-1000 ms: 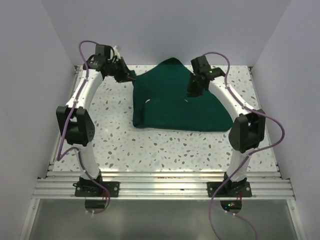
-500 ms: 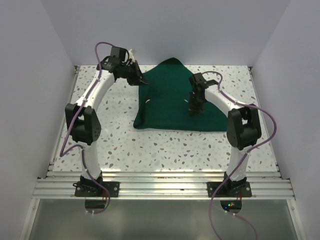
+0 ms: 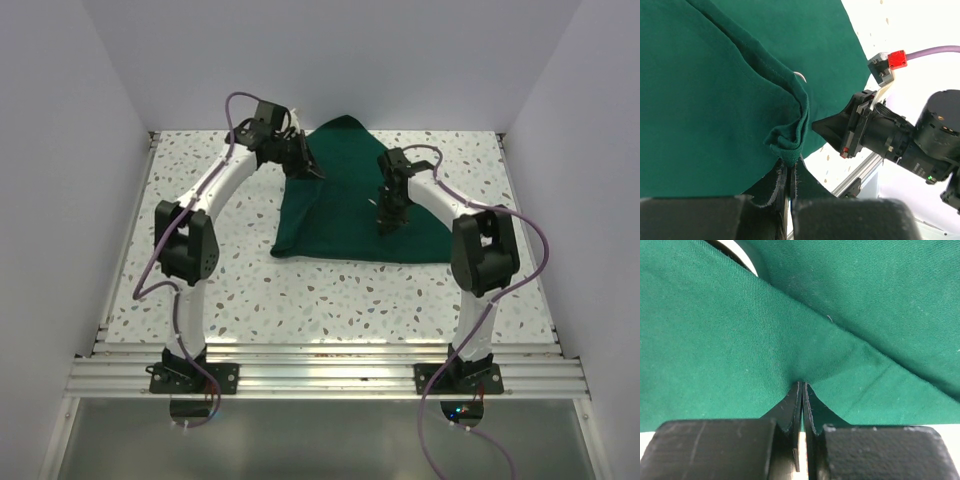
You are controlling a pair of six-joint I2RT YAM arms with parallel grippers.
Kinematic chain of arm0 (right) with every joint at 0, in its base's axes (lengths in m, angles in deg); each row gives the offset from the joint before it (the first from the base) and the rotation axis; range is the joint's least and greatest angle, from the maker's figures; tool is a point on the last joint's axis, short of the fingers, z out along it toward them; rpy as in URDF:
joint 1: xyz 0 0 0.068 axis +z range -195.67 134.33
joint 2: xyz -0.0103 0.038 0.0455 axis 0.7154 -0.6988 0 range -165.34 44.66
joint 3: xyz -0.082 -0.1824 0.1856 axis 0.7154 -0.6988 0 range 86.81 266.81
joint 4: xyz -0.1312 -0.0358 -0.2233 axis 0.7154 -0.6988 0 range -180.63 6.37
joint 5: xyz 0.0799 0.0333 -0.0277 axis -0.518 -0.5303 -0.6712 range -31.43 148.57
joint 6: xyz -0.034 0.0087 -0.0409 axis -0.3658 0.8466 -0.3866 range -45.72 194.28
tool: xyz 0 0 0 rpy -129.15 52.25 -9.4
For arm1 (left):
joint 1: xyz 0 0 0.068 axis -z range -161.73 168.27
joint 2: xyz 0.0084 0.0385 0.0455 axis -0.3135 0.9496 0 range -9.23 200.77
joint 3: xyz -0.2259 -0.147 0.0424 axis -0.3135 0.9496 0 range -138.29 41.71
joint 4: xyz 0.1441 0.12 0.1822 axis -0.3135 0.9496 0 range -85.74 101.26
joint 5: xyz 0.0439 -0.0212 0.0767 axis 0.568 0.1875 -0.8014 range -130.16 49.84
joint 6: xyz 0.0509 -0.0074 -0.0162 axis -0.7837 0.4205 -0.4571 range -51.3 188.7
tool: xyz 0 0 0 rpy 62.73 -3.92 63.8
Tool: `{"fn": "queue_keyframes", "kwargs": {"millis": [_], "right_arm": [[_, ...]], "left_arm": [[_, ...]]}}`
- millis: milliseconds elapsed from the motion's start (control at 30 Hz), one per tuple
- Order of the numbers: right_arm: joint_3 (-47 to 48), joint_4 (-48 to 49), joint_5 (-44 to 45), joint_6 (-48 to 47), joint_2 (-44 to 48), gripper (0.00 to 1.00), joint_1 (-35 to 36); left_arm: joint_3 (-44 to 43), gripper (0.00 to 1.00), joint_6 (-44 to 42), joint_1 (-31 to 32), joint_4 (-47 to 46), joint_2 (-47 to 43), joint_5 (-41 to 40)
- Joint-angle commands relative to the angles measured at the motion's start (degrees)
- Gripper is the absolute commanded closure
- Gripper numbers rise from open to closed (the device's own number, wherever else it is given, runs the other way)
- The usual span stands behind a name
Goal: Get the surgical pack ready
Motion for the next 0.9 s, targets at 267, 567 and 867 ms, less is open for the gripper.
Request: {"fn": "queue_keyframes", "kwargs": {"millis": [267, 567, 867], "right_arm": [[2.5, 0.0, -2.0, -0.4, -3.0, 0.99, -0.4], [2.8, -0.3, -1.9, -0.1, -4.1, 0.99, -0.5], [7.1, -1.6, -3.4, -0.3, -7.0, 0.98, -0.5]], "left_arm": [[-4.6, 1.0, 6.0, 3.6, -7.5, 5.2, 3.4], [-7.3, 1.0, 9.5, 5.1, -11.0, 9.5, 4.8], [-3.2, 0.96, 7.2, 6.7, -10.5, 10.1, 3.9]]}}
